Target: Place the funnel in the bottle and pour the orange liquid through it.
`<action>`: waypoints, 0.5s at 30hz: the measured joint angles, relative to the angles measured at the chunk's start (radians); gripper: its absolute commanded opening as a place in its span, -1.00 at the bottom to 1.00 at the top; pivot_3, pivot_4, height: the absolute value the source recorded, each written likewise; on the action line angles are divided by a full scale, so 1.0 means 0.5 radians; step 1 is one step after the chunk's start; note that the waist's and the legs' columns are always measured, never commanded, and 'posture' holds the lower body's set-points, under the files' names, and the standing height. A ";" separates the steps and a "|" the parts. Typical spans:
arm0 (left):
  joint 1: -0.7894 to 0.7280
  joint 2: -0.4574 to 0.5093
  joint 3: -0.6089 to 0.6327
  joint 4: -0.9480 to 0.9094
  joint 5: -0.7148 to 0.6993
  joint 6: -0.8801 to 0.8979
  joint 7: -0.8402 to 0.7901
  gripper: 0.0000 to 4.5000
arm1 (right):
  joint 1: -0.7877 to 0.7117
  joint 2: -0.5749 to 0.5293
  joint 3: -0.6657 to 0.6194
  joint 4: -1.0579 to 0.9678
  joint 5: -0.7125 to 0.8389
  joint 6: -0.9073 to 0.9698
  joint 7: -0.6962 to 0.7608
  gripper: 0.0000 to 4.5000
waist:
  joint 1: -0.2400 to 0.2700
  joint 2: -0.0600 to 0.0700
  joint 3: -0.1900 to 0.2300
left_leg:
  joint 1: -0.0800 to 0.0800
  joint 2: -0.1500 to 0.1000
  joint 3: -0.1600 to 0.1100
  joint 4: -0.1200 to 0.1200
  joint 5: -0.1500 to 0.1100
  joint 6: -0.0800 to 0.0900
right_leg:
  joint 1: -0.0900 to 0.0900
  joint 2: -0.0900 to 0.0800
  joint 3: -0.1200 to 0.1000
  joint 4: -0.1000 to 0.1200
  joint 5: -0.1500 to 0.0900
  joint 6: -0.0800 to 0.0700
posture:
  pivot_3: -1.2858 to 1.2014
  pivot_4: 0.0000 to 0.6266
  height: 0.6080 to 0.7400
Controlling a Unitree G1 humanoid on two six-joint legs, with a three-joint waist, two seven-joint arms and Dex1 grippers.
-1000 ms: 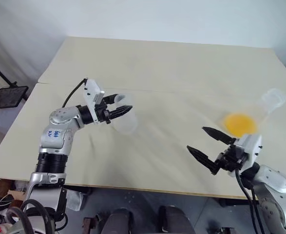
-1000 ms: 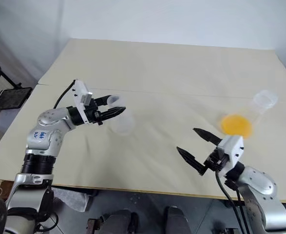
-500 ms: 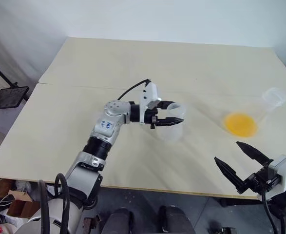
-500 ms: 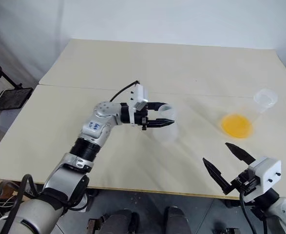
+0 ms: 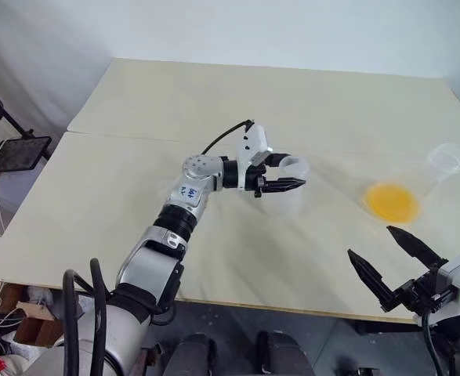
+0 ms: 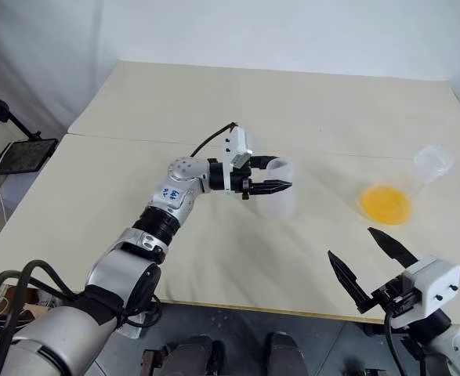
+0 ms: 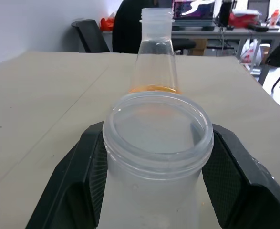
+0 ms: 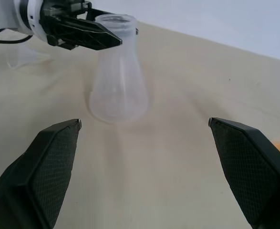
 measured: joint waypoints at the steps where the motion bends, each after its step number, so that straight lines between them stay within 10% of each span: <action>1: 0.000 -0.007 0.000 0.000 0.000 0.009 -0.018 0.08 | -0.001 0.000 0.003 0.000 -0.002 -0.003 0.000 1.00 | 0.000 0.000 0.000 | 0.000 0.000 0.000 0.000 0.000 0.000 | 0.000 0.000 0.000 0.000 0.000 0.000 | 0.03 -0.52 1.00; 13: 0.023 0.000 -0.003 -0.025 0.016 0.085 -0.113 0.08 | -0.065 -0.001 0.056 0.000 -0.005 -0.001 -0.017 1.00 | -0.003 0.000 0.000 | 0.000 0.001 0.000 0.000 0.000 0.000 | 0.000 0.000 0.001 0.000 0.000 0.000 | 0.03 -0.52 1.00; 15: 0.033 -0.002 0.001 -0.030 0.013 0.094 -0.120 0.40 | -0.071 -0.001 0.074 0.000 -0.005 -0.001 -0.018 1.00 | 0.000 0.000 0.000 | 0.000 0.001 0.000 0.001 0.000 0.000 | 0.000 0.000 0.001 0.000 0.000 0.000 | 0.03 -0.52 1.00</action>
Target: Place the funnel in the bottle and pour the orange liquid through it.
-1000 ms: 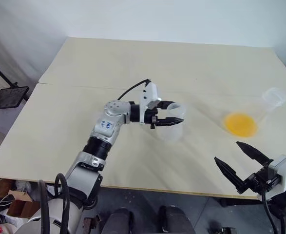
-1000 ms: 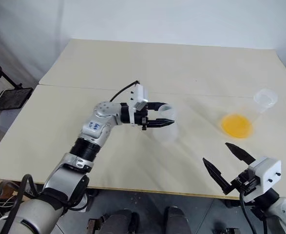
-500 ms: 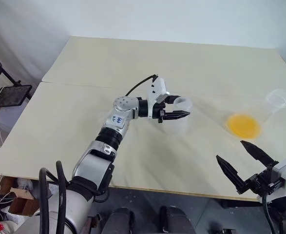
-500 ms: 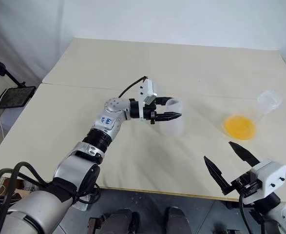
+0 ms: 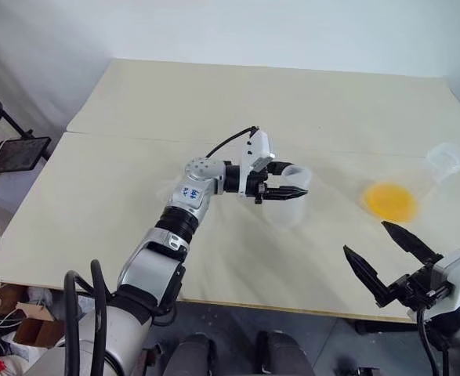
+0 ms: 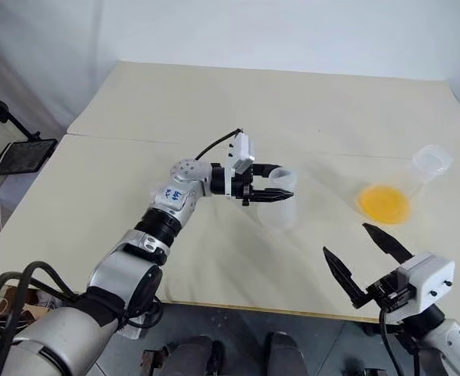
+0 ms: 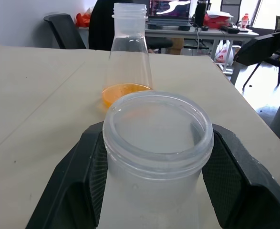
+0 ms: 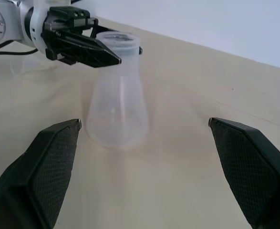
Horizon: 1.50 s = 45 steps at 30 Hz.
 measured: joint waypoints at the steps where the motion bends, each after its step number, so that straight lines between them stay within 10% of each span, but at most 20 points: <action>1: 0.001 -0.001 0.000 -0.007 -0.003 0.021 -0.009 0.49 | -0.001 0.000 0.002 0.000 0.000 0.000 0.000 1.00 | 0.000 0.000 0.000 | 0.000 -0.001 0.000 0.000 0.000 0.000 | 0.000 0.000 0.000 0.000 0.000 0.000 | 0.03 -0.52 1.00; 5: 0.049 0.001 0.009 -0.099 -0.047 0.155 -0.096 0.98 | -0.007 -0.004 0.002 0.004 0.000 0.000 0.001 1.00 | -0.003 0.000 0.000 | 0.000 0.000 0.000 0.000 0.000 0.000 | 0.000 0.000 0.000 0.001 0.000 0.000 | 0.03 -0.52 1.00; 21: 0.328 0.635 0.364 -0.421 -0.265 0.036 -0.386 0.98 | -0.260 -0.132 0.064 0.221 0.002 -0.011 0.136 1.00 | -0.028 0.000 0.000 | 0.001 0.005 -0.001 0.001 0.000 -0.001 | 0.000 -0.004 0.001 0.003 0.000 0.000 | 0.03 -0.52 1.00; 35: 1.917 1.020 1.136 -1.507 -0.504 0.298 0.250 0.98 | -0.713 -0.228 0.390 0.366 0.036 0.086 0.315 1.00 | -0.055 0.000 0.000 | 0.003 0.006 -0.012 0.002 -0.002 -0.003 | 0.004 -0.012 0.001 0.000 0.000 -0.001 | 0.03 -0.52 1.00; 45: 2.403 0.999 1.448 -1.829 -0.647 0.336 0.524 0.98 | -0.928 -0.247 0.476 0.544 0.031 0.086 0.437 1.00 | -0.018 -0.001 -0.001 | 0.007 0.004 -0.019 0.002 -0.005 -0.001 | 0.016 -0.014 0.000 -0.019 0.000 -0.001 | 0.03 -0.52 1.00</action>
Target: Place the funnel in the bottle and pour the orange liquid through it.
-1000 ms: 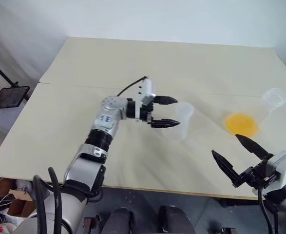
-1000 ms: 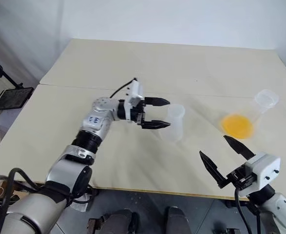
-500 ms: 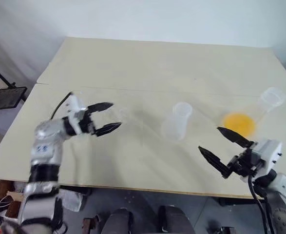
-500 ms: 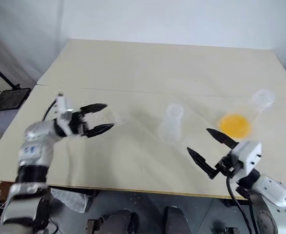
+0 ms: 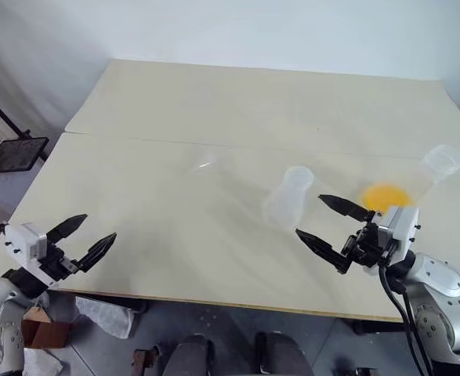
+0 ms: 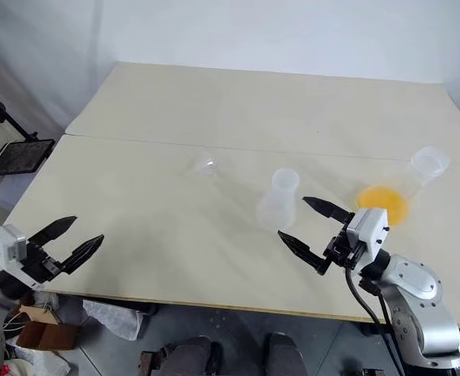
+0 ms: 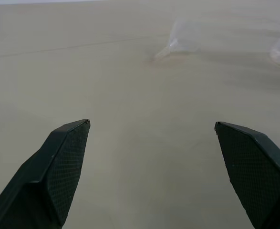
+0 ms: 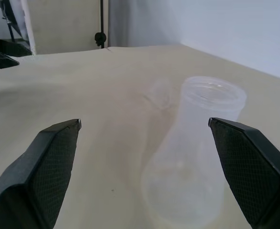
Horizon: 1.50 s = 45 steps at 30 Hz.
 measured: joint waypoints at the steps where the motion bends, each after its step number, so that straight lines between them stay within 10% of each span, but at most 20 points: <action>1: -0.001 -0.002 -0.002 -0.024 -0.005 0.006 0.020 0.98 | -0.011 0.000 0.000 0.010 0.000 0.000 0.004 1.00 | 0.001 0.000 0.000 | 0.000 0.000 0.000 0.000 0.000 0.000 | 0.001 0.000 0.000 0.000 0.000 0.000 | 0.03 -0.52 1.00; 19: -0.563 -0.012 -0.436 -0.251 -0.071 0.453 0.439 0.98 | 0.163 0.000 -0.085 0.036 -0.035 -0.013 -0.056 1.00 | -0.011 0.000 0.000 | 0.000 0.001 0.000 -0.002 0.000 -0.001 | 0.002 0.006 -0.001 0.003 0.000 0.000 | 0.03 -0.52 1.00; 45: -1.357 0.126 -0.622 0.919 0.224 0.169 0.281 0.98 | 0.286 0.025 -0.086 -0.108 -0.048 -0.013 -0.181 1.00 | -0.004 0.000 0.000 | -0.001 0.000 0.001 -0.001 0.001 -0.002 | 0.001 0.008 -0.005 0.003 0.001 0.001 | 0.03 -0.52 1.00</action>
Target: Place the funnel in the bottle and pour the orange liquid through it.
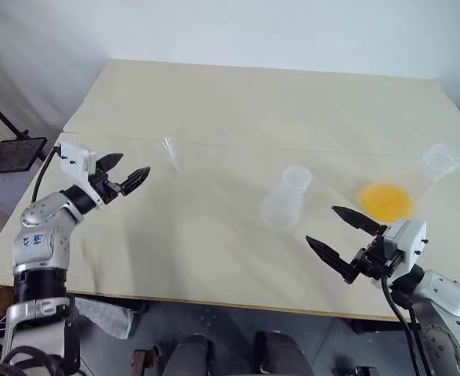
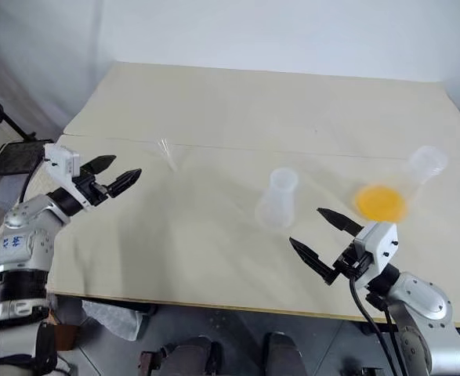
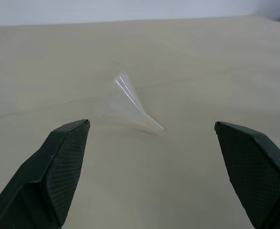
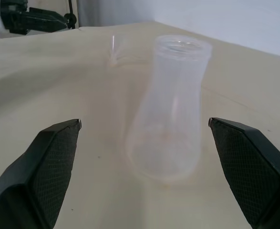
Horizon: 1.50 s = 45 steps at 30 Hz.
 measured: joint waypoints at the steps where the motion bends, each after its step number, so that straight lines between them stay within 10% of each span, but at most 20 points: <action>1: -0.069 0.002 -0.020 0.096 0.024 -0.040 -0.033 0.98 | -0.003 0.000 0.000 -0.001 0.000 0.001 -0.001 1.00 | 0.008 0.000 0.000 | 0.000 -0.001 0.000 0.000 0.000 0.000 | 0.000 0.000 -0.001 0.001 0.000 0.000 | 0.03 -0.52 1.00; 17: -1.055 -0.143 -0.246 1.713 0.474 -0.629 -0.180 0.98 | 0.044 0.002 -0.002 -0.089 0.001 0.017 -0.093 1.00 | 0.016 -0.002 0.001 | -0.005 -0.006 0.008 0.002 0.001 0.003 | -0.012 0.002 -0.033 0.018 0.002 0.004 | 0.03 -0.52 1.00; 36: -1.121 -0.207 -0.238 1.924 0.666 -0.555 -0.123 0.98 | 0.258 0.039 -0.014 -0.280 -0.001 0.011 -0.261 1.00 | 0.014 -0.004 0.002 | -0.007 -0.006 0.012 0.004 0.001 0.003 | -0.017 0.000 -0.034 0.026 0.002 0.004 | 0.03 -0.52 1.00; 45: -1.019 -0.113 -0.197 1.834 0.646 -0.522 -0.367 0.19 | 0.185 0.062 0.001 -0.266 -0.024 0.003 -0.261 1.00 | 0.010 -0.004 0.002 | -0.005 -0.005 0.013 0.005 0.001 0.003 | -0.017 0.000 -0.033 0.028 0.002 0.003 | 0.03 -0.52 1.00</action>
